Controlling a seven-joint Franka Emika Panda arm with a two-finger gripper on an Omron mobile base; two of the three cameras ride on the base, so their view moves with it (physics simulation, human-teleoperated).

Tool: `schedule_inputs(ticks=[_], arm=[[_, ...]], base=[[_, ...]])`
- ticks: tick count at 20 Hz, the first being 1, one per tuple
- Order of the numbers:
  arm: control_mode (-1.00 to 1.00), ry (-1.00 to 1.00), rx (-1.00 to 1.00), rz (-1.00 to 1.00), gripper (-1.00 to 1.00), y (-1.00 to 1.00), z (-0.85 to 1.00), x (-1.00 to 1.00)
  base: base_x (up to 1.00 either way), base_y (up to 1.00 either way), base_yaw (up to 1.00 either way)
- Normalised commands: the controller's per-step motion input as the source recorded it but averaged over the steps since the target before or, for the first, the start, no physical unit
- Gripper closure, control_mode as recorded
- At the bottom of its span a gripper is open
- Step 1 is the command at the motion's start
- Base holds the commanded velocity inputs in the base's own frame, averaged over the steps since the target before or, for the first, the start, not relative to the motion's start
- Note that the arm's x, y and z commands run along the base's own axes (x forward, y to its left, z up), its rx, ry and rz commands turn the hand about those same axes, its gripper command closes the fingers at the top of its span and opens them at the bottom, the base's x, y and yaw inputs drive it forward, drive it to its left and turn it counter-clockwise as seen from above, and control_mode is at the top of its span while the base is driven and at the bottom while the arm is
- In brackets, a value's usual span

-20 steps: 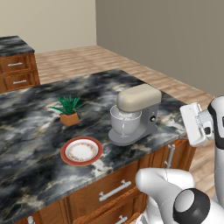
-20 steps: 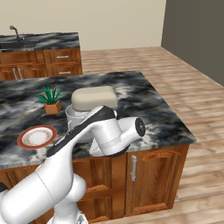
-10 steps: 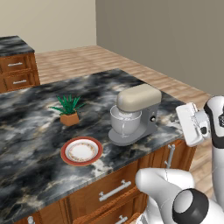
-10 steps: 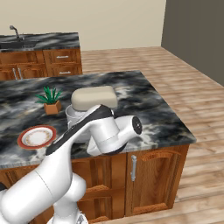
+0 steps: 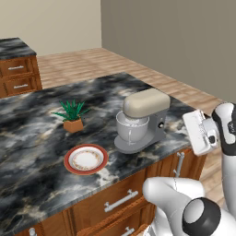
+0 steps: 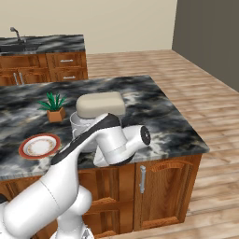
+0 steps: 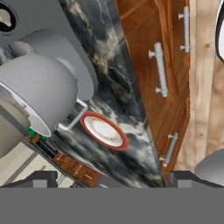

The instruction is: Add butter and sugar cubes to the stand mixer bowl and then turn on the stand mixer to begin making frosting.

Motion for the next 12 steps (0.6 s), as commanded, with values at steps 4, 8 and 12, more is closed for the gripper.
schedule_inputs(ticks=[4, 8, 12], arm=[[-1.00, -0.02, 0.00, 0.04, -1.00, 0.00, -0.23, 0.33], [-1.00, 0.00, 0.01, 0.01, -1.00, 0.00, -0.17, 0.51], [-1.00, 0.00, 0.05, 0.00, -1.00, -0.08, -0.07, 0.53]], base=[[0.00, 0.00, 0.00], [0.00, 0.00, 0.00], [0.00, 0.00, 0.00]])
